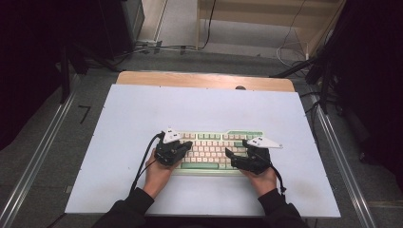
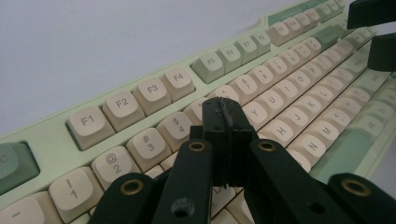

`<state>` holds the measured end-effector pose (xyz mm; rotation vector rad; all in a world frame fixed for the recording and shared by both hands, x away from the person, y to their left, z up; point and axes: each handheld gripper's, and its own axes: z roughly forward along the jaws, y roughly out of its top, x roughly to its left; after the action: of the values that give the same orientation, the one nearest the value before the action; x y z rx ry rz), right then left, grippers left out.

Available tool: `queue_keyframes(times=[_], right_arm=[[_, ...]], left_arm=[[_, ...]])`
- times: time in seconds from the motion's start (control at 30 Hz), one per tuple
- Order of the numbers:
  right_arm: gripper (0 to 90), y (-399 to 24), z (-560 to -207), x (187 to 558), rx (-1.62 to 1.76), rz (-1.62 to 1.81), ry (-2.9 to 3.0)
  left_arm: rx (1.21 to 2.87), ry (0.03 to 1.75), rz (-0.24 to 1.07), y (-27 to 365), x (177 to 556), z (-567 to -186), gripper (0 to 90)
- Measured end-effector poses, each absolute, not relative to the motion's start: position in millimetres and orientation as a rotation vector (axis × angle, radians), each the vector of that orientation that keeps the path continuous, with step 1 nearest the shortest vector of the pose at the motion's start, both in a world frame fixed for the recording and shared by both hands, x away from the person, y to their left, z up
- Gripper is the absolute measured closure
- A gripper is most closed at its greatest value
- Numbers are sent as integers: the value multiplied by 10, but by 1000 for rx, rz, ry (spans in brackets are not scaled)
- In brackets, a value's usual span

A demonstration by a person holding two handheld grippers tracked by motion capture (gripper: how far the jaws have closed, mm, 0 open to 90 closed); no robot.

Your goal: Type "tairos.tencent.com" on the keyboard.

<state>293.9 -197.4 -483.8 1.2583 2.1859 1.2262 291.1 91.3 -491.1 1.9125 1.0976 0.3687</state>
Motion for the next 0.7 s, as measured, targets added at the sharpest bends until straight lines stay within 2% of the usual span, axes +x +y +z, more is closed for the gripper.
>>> queue_keyframes(times=[0.7], right_arm=[[197,-1963,-4847,2942,1255,1220,2191]], left_arm=[[1940,1115,362,891,2922,-4943,900]])
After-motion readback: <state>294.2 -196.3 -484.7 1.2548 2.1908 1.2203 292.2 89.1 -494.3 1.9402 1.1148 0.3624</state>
